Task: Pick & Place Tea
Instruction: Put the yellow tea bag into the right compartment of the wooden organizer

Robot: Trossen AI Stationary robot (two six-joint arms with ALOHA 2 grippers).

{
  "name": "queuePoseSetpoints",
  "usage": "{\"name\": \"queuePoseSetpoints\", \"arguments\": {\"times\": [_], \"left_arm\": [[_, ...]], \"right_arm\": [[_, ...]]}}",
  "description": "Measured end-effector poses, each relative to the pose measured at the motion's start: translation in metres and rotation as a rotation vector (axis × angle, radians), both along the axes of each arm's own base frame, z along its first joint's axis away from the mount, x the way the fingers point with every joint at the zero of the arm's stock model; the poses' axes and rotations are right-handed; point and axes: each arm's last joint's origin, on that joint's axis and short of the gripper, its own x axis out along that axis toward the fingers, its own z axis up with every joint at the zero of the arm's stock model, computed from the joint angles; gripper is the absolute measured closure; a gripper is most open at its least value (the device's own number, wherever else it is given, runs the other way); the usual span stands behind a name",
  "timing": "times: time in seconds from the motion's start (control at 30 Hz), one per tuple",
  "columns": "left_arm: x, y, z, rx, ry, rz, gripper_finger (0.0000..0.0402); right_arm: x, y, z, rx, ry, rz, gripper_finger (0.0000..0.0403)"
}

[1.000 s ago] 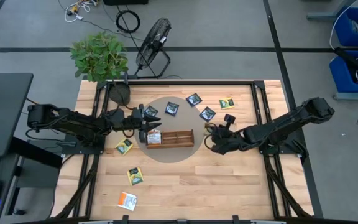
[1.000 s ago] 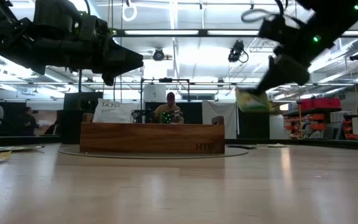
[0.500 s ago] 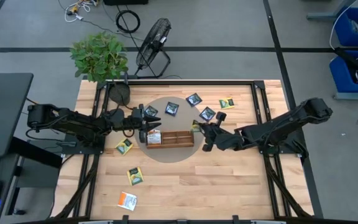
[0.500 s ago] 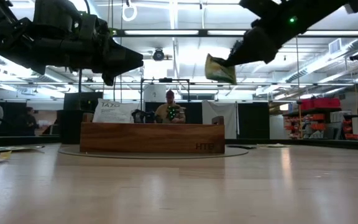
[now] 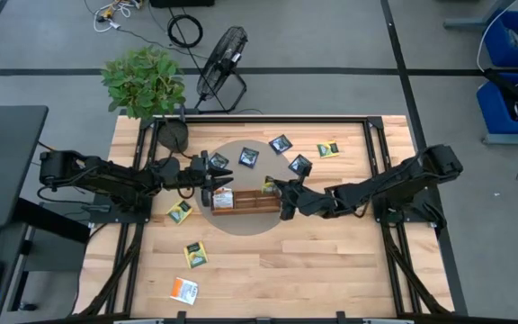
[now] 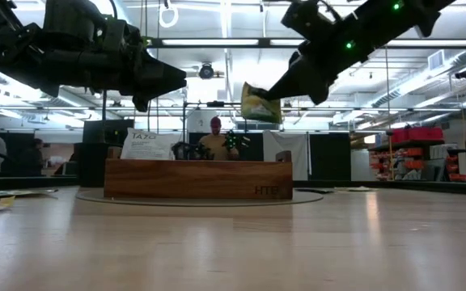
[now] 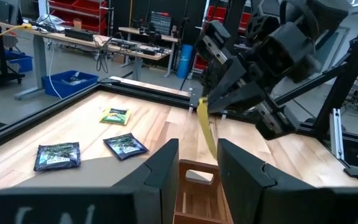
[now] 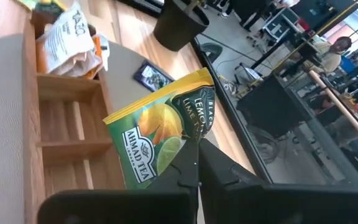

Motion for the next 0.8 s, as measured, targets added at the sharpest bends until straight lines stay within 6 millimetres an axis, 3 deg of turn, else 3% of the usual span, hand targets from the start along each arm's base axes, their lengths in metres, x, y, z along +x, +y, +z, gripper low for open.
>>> {"name": "queuePoseSetpoints", "arguments": {"times": [0.37,0.8], "left_arm": [[0.000,0.000,-0.001,-0.001,0.008,0.000,0.0287],[0.000,0.000,-0.002,0.001,0.016,0.001,0.0287]], "right_arm": [[0.026,0.005,-0.022,-0.005,0.065,-0.022,0.0403],[0.026,0.005,-0.034,0.076,0.076,-0.064,0.0403]]}}
